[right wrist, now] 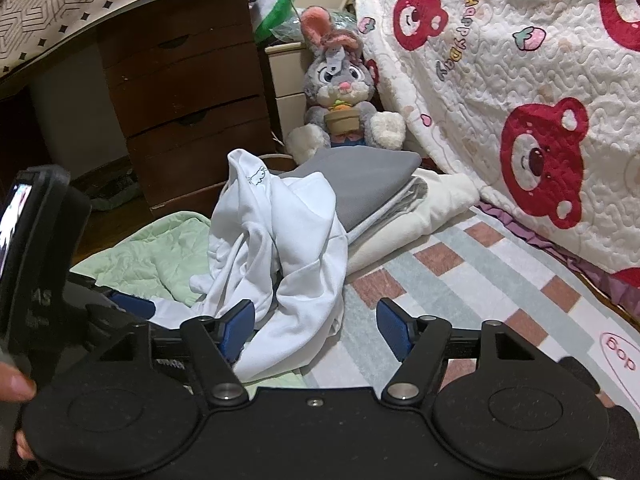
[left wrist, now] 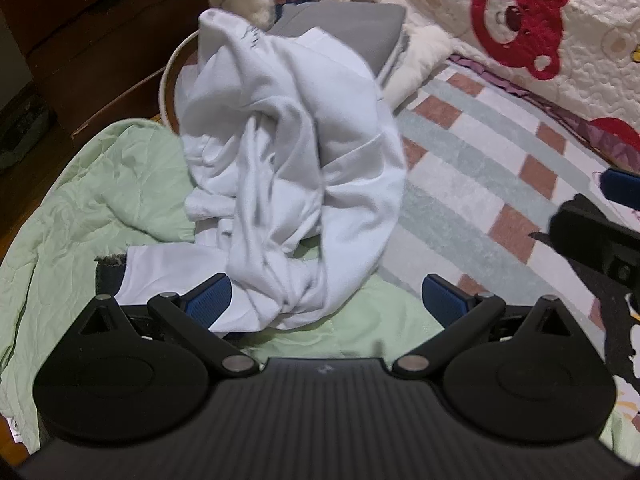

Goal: Fold clothes
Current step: 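Grasp the white T-shirt fabric with the left gripper while the right gripper grasps another edge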

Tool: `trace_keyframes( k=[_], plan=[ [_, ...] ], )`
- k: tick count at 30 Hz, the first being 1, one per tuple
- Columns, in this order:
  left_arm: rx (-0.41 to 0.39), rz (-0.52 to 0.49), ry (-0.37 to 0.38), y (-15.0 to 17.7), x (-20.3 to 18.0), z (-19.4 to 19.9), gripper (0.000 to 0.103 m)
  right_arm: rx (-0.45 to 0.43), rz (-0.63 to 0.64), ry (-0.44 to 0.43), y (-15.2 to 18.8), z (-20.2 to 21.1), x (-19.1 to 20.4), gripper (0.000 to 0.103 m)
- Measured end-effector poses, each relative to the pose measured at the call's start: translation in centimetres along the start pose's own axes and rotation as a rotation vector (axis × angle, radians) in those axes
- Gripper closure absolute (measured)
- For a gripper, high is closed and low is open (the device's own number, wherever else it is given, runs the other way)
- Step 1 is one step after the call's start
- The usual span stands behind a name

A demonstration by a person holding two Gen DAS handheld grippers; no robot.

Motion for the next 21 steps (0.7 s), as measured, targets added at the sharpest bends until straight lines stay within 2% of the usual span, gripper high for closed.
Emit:
trace_keyframes(
  k=[6, 8, 10, 13, 16, 18, 21],
  plan=[
    [-0.066, 0.05, -0.087, -0.1, 4.9, -1.4, 0.0, 0.024, 0.088, -0.023, 1.5, -3.1, -0.8, 0.029],
    [-0.089, 0.066, -0.115, -0.1, 6.5, -1.8, 0.0, 0.031, 0.102, -0.032, 1.8, -3.8, -1.2, 0.026],
    [-0.101, 0.094, -0.112, -0.8, 8.1, -2.4, 0.0, 0.039, 0.103, -0.054, 1.9, -4.6, -1.4, 0.025],
    [-0.078, 0.169, -0.058, -2.2, 9.9, -4.0, 0.003, 0.053, 0.104, -0.096, 1.9, -6.2, -1.6, 0.019],
    [-0.003, 0.207, -0.016, -3.7, 10.5, -6.2, 0.014, 0.073, 0.097, -0.112, 1.7, -8.3, -1.6, 0.019],
    [0.01, 0.207, -0.007, -4.3, 10.1, -7.2, 0.029, 0.094, 0.074, -0.127, 1.6, -9.7, -1.6, 0.019],
    [0.003, 0.214, 0.012, -4.6, 9.5, -8.5, 0.036, 0.127, 0.028, -0.161, 1.8, -11.6, -1.8, 0.019]
  ],
)
Point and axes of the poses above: each gripper's, at about its wrist camera, not at the fingertips, and z roughly against the way its jaws point, x to its left, y to its underside, the point moved 2 cm from there along -z, roughly the way its jaws point, and after that the axes turned 7 degrees about y, right-handed, at the moved point
